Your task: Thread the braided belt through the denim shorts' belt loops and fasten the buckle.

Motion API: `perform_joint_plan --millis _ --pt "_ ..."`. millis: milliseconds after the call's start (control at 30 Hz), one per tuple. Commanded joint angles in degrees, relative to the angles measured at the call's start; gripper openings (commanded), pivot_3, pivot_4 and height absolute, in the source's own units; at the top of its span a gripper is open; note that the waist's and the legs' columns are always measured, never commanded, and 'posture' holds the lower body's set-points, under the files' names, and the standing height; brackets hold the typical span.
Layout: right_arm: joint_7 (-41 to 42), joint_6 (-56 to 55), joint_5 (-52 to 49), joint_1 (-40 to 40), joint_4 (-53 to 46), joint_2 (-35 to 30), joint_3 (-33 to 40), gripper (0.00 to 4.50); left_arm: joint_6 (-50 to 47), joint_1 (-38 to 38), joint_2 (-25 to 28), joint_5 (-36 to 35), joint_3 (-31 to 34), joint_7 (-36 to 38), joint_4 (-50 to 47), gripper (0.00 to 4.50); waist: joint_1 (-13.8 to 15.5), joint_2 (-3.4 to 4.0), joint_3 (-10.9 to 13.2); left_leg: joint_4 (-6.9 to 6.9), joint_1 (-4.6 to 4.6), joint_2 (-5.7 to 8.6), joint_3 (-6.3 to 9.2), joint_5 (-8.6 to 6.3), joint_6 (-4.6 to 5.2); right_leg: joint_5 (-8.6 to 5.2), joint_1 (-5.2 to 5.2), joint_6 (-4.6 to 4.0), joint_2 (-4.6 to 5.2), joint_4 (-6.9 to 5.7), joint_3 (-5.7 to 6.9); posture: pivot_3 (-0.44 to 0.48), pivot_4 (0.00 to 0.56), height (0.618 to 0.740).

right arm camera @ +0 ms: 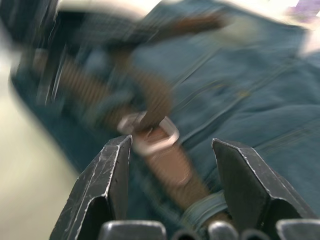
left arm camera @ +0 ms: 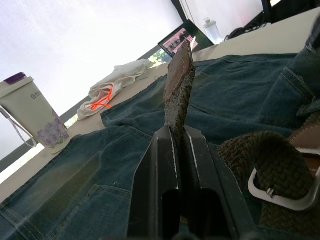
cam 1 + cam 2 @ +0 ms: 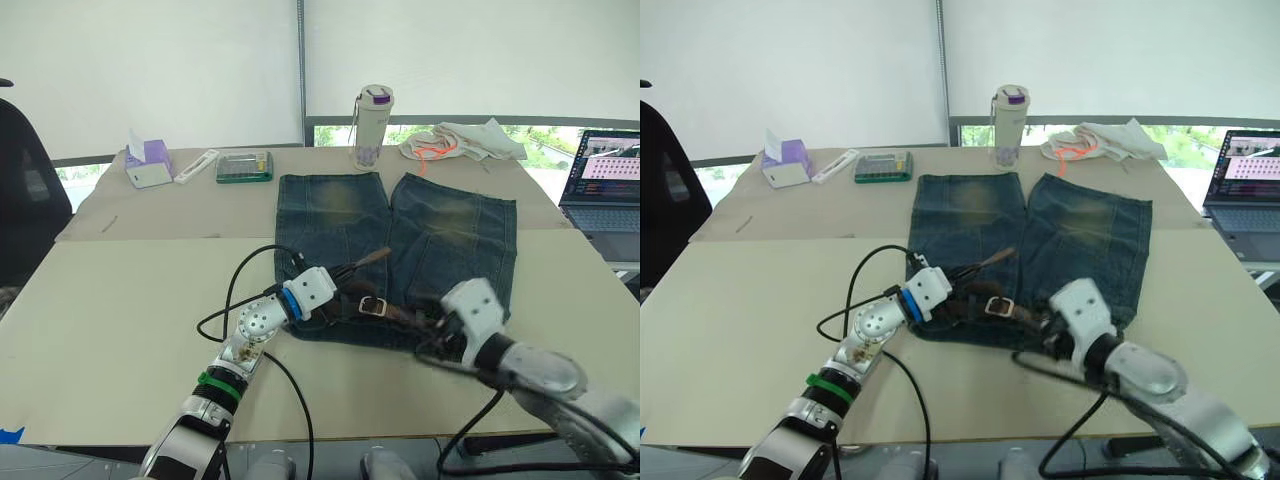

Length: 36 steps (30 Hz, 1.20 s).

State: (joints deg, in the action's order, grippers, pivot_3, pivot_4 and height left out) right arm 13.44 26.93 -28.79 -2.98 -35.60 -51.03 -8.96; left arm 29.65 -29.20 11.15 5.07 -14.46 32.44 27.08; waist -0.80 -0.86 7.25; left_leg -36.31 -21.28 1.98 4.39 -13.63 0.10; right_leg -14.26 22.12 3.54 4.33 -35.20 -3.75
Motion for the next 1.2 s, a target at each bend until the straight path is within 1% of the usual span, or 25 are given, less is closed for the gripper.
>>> perform_joint_plan --millis 33,167,300,567,667,767,867,1200 --pt "2.02 -3.53 9.22 0.65 1.77 1.04 -2.73 2.86 -0.43 -0.58 0.38 -0.68 0.33 0.55 -3.02 0.0 0.12 0.0 0.0 -0.01 -0.01 0.03 0.0 0.0 0.0 0.01 0.0 -0.02 0.04 0.0 0.0 0.0 0.15 0.74" --pt "2.68 -5.07 17.32 1.03 4.47 2.98 -5.14 2.86 -0.9 -0.56 0.85 0.06 0.28 0.23 -4.37 0.0 0.36 -0.02 0.01 -0.03 -0.02 0.07 0.03 0.0 0.0 0.06 -0.01 -0.1 0.07 0.01 -0.01 0.0 0.15 0.74" --pt "2.52 -3.74 19.5 2.37 5.37 8.15 -4.63 2.86 -0.67 -0.79 1.39 0.81 0.06 0.01 -4.89 0.0 0.18 -0.03 0.02 -0.03 -0.01 0.04 0.08 0.0 0.0 0.07 -0.01 -0.11 0.04 -0.01 0.0 0.0 0.15 0.74" --pt "3.45 -1.32 25.56 2.69 7.11 12.01 -4.32 2.86 -0.41 -1.3 2.07 1.44 -0.31 0.48 -4.51 0.0 0.2 -0.03 0.01 -0.03 0.01 0.06 0.12 0.0 0.0 0.08 -0.01 -0.12 0.06 -0.03 -0.01 0.0 0.15 0.74" --pt "4.43 -1.41 27.27 2.18 7.4 12.35 -4.28 2.01 -0.48 -1.28 2.34 1.47 -0.21 0.58 -4.61 0.0 0.2 -0.03 0.01 -0.03 0.01 0.06 0.12 0.0 0.0 0.08 0.0 -0.13 0.06 -0.03 -0.01 0.0 0.15 0.74" --pt "4.72 -1.65 28.58 1.86 7.53 13.05 -4.29 0.95 -1.04 -1.05 2.64 1.39 -0.02 0.69 -4.83 0.0 0.19 -0.03 0.01 -0.03 0.02 0.06 0.12 0.0 0.0 0.08 -0.01 -0.13 0.06 -0.04 -0.01 0.0 0.15 0.74" --pt "4.46 -2.4 30.75 1.94 7.85 13.9 -4.51 0.01 -2.51 -0.82 3.37 1.2 -0.16 1.77 -5.7 0.0 0.17 -0.03 0.01 -0.03 0.04 0.05 0.12 0.0 0.0 0.08 -0.02 -0.13 0.05 -0.05 -0.01 0.0 0.15 0.74" --pt "0.36 -9.84 41.66 1.85 10.59 16.52 -4.69 0.01 -5.86 -1.02 7.23 2.73 -1.74 5.84 -10.08 0.0 0.14 -0.02 0.01 -0.03 0.06 0.06 0.1 0.01 -0.01 0.08 -0.01 -0.13 0.06 -0.1 -0.01 0.0 0.15 0.74"
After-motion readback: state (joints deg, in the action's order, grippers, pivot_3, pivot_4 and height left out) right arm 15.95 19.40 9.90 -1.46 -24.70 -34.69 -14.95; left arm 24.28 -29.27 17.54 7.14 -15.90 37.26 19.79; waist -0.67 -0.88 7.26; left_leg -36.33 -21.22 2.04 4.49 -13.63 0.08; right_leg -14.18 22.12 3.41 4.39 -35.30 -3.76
